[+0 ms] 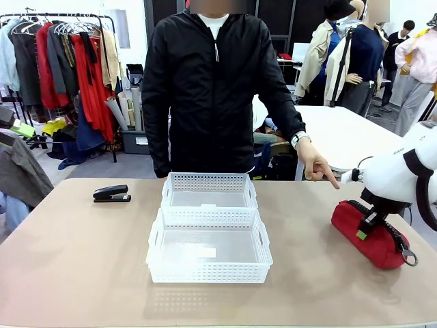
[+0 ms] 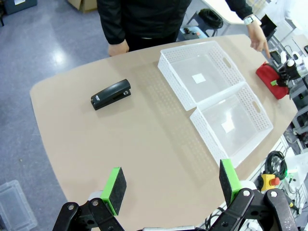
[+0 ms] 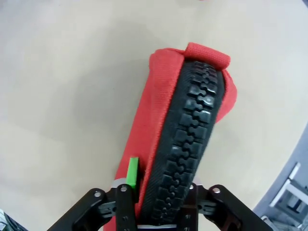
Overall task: Distribute items into two baskets.
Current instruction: Pick up the Pencil pouch that the person points to, then move the picked Pencil pouch towards the Organizing basket indicated by the person, stopping as directed.
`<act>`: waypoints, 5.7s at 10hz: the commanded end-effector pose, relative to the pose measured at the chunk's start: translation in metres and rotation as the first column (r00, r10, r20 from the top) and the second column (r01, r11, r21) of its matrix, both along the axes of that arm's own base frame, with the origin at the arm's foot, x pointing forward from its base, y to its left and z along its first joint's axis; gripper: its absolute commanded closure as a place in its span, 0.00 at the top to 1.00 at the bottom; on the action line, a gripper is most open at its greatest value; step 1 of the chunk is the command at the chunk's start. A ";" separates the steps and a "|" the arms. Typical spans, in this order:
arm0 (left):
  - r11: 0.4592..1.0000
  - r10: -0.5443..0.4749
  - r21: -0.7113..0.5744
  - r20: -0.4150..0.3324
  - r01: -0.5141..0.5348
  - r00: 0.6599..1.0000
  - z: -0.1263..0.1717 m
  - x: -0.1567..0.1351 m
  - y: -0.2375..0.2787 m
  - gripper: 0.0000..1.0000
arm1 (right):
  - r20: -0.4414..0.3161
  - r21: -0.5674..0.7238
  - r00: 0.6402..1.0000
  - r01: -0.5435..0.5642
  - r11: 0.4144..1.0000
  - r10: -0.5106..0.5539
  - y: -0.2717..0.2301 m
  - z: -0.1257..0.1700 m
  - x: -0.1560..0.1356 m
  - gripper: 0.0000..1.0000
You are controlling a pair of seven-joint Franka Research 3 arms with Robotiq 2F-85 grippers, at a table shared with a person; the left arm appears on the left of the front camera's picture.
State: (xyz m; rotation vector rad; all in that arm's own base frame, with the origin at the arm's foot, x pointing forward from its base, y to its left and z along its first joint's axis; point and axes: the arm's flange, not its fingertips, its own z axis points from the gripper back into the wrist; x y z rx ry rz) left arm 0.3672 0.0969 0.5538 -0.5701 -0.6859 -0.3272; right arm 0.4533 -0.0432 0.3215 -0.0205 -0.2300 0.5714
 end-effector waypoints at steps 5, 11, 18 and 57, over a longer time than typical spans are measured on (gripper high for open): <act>1.000 -0.003 -0.004 0.001 0.003 1.000 0.000 0.000 0.000 1.00 | -0.015 0.007 1.000 0.002 1.000 -0.002 0.000 0.003 0.000 0.00; 1.000 -0.003 -0.004 0.001 0.003 1.000 0.000 0.000 0.000 1.00 | -0.024 0.010 1.000 0.002 1.000 -0.002 0.000 0.003 -0.001 0.00; 1.000 -0.003 -0.004 0.001 0.003 1.000 0.000 0.000 0.000 1.00 | 0.053 -0.060 0.902 -0.426 0.903 0.429 0.036 0.124 0.026 0.00; 1.000 -0.003 -0.004 0.001 0.003 1.000 0.000 0.000 0.000 1.00 | 0.032 -0.022 0.762 -0.647 0.762 0.647 0.059 0.239 -0.024 0.00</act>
